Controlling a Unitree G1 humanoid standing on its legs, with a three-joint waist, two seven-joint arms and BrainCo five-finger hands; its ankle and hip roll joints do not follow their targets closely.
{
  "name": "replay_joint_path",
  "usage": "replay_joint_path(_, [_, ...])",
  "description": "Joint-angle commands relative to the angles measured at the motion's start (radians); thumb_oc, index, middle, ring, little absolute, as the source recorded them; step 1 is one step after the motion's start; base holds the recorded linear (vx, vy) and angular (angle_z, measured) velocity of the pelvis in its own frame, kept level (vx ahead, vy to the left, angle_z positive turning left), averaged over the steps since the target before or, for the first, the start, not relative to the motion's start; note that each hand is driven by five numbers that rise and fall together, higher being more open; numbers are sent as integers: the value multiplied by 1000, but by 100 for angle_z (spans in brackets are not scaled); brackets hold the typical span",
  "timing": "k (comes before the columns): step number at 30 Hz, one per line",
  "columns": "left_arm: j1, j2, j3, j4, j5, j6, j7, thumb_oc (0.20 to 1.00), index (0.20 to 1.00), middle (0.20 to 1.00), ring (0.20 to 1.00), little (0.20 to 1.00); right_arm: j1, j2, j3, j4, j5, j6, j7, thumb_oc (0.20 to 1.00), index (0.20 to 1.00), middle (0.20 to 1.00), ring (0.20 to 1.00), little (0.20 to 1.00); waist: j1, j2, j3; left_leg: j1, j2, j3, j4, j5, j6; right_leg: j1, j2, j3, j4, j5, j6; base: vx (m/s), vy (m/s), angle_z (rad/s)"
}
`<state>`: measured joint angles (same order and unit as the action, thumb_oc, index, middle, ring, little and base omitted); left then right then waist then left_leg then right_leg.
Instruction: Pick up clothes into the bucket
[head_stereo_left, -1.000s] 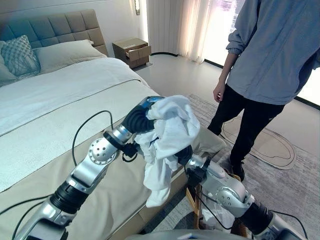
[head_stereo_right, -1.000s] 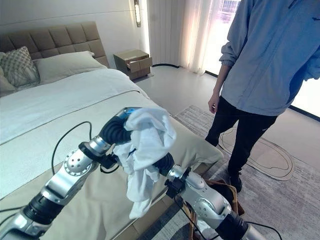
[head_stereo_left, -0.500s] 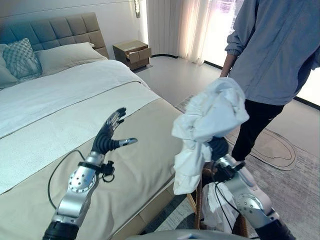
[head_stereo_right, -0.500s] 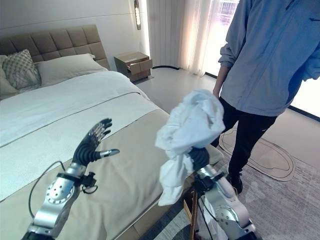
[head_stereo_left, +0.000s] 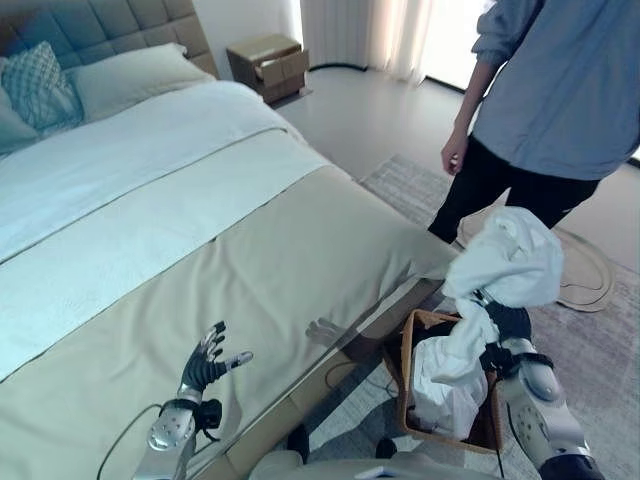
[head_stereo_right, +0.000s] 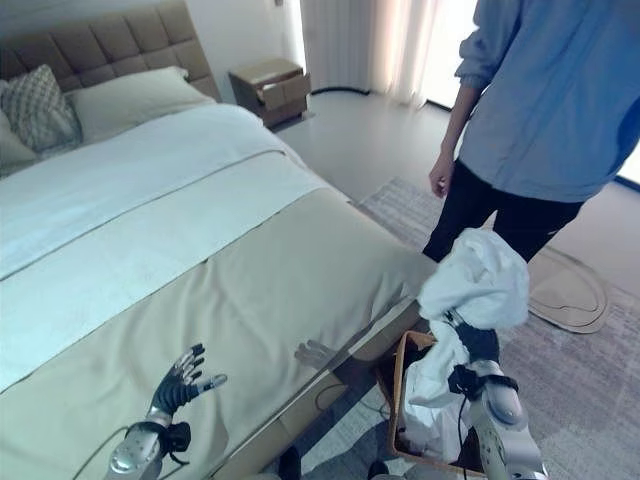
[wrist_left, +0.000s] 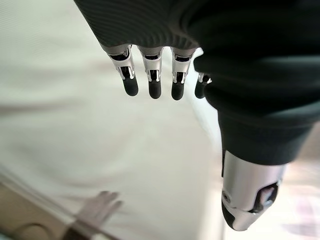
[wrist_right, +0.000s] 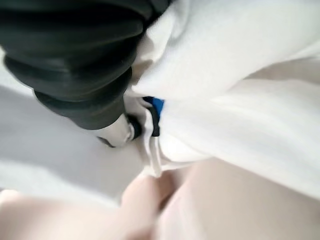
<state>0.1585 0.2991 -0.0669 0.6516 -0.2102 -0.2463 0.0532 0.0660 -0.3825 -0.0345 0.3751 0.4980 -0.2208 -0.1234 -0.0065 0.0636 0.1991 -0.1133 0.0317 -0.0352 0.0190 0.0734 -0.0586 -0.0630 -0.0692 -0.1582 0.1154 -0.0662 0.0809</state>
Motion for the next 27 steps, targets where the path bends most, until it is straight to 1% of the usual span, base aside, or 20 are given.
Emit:
replay_joint_path(1, [-71,11,9,89,8,-10,94,1000,1000,1000,1000,1000,-107,19,-46,-42,30,-85,-84,200,200,200,200,200,5,-36,81,-28,-64,5,176,-128,40,-105,-38,5,130,10,-6,-60,2,18])
replay_joint_path(3, [-91,-16,-2,205,0,9,118,1000,1000,1000,1000,1000,-159,3,-53,50,27,-87,-133,200,200,200,200,200,8,-19,118,-76,-74,-3,226,-140,43,-153,-51,1,188,-10,-12,-113,13,22])
replay_joint_path(4, [-106,-37,-18,286,-21,17,134,1000,1000,1000,1000,1000,-206,-21,-56,137,13,-85,-178,200,200,200,200,200,11,-2,149,-125,-77,-11,255,-140,42,-204,-64,-2,242,-28,-19,-141,4,25])
replay_joint_path(6, [-120,-51,-45,341,-30,24,145,1000,1000,1000,1000,1000,-280,-56,-48,231,-16,-78,-231,200,200,200,200,200,13,16,180,-174,-81,-22,286,-141,42,-256,-79,-2,294,-48,-24,-111,-8,25])
replay_joint_path(7, [-121,-52,-45,341,-30,23,145,1000,1000,1000,1000,1000,-282,-56,-48,232,-16,-79,-231,200,200,200,200,200,12,16,179,-176,-81,-22,288,-142,42,-258,-80,-1,296,-48,-24,-115,1,26])
replay_joint_path(8, [-128,-58,-83,338,-41,20,155,1000,1000,1000,1000,1000,-352,-105,-42,323,-53,-67,-280,200,200,200,200,200,14,35,216,-226,-86,-20,319,-142,44,-314,-91,3,347,-61,-30,-104,5,21])
replay_joint_path(9, [-126,-60,-99,322,-48,15,153,1000,1000,1000,1000,1000,-377,-120,-35,346,-55,-63,-288,200,200,200,200,200,14,42,228,-249,-88,-18,333,-143,44,-334,-96,7,359,-64,-31,-103,5,14])
replay_joint_path(10, [-126,-61,-98,322,-48,16,154,1000,1000,1000,1000,1000,-378,-121,-34,347,-55,-63,-288,200,200,200,200,200,14,42,227,-251,-88,-18,334,-143,44,-336,-96,7,361,-64,-31,-80,-17,8])
replay_joint_path(11, [-131,-65,-128,292,-77,2,158,1000,1000,1000,1000,1000,-427,-165,-14,420,-106,-45,-307,200,200,200,200,200,17,59,263,-293,-91,-16,353,-139,45,-386,-103,11,398,-71,-33,-89,-20,13])
replay_joint_path(13, [-140,-66,-159,268,-95,-6,158,1000,1000,1000,1000,1000,-481,-205,11,479,-140,-36,-337,200,200,200,200,200,18,74,291,-330,-93,-15,365,-134,44,-430,-107,18,424,-77,-35,-47,-29,12])
replay_joint_path(14, [-146,-67,-180,245,-108,-13,164,1000,1000,1000,1000,1000,-507,-217,18,515,-141,-30,-354,200,200,200,200,200,18,80,308,-339,-96,-20,382,-163,41,-445,-106,29,454,-112,-29,31,-38,2])
replay_joint_path(15, [-151,-69,-196,228,-119,-19,167,1000,1000,1000,1000,1000,-527,-236,28,552,-150,-25,-365,200,200,200,200,200,18,86,320,-359,-98,-17,392,-163,41,-468,-110,31,469,-117,-29,43,-32,1])
replay_joint_path(16, [-152,-70,-195,228,-119,-19,167,1000,1000,1000,1000,1000,-530,-237,29,555,-149,-26,-364,200,200,200,200,200,17,87,320,-361,-99,-17,393,-164,41,-471,-110,32,472,-118,-29,0,0,0])
replay_joint_path(17, [-155,-68,-222,190,-149,-29,172,1000,1000,1000,1000,1000,-563,-265,52,602,-165,-17,-381,200,200,200,200,200,19,99,321,-413,-101,-14,404,-159,40,-529,-113,36,496,-123,-31,0,0,0])
replay_joint_path(18, [-161,-67,-234,171,-161,-34,174,1000,1000,1000,1000,1000,-580,-280,63,631,-172,-11,-387,200,200,200,200,200,22,105,321,-441,-103,-11,416,-158,39,-560,-114,40,509,-125,-32,0,0,0])
replay_joint_path(19, [-162,-67,-234,171,-161,-34,174,1000,1000,1000,1000,1000,-583,-281,64,634,-171,-12,-386,200,200,200,200,200,22,105,321,-444,-103,-11,418,-159,39,-564,-115,41,512,-126,-32,-23,-10,-4])
replay_joint_path(20, [-171,-67,-259,136,-179,-40,179,1000,1000,1000,1000,1000,-604,-304,83,656,-183,-6,-400,200,200,200,200,200,23,112,321,-495,-104,-6,435,-157,39,-620,-117,45,539,-130,-33,-16,-19,-4])
replay_joint_path(22, [-178,-68,-268,127,-182,-41,183,1000,1000,1000,1000,1000,-613,-314,86,676,-185,-2,-404,200,200,200,200,200,23,115,321,-516,-106,-5,444,-158,38,-643,-119,47,550,-132,-34,-8,-10,-2])
replay_joint_path(23, [-188,-65,-287,114,-183,-46,195,1000,1000,1000,1000,1000,-639,-328,106,713,-192,4,-418,200,200,200,200,200,25,122,321,-557,-107,-2,465,-160,36,-687,-122,54,572,-136,-35,0,0,0])
replay_joint_path(27, [-194,-66,-298,101,-197,-50,212,1000,1000,1000,1000,1000,-663,-347,129,738,-212,17,-435,200,200,200,200,200,25,124,321,-613,-107,5,491,-164,34,-751,-122,64,603,-138,-38,0,0,0])
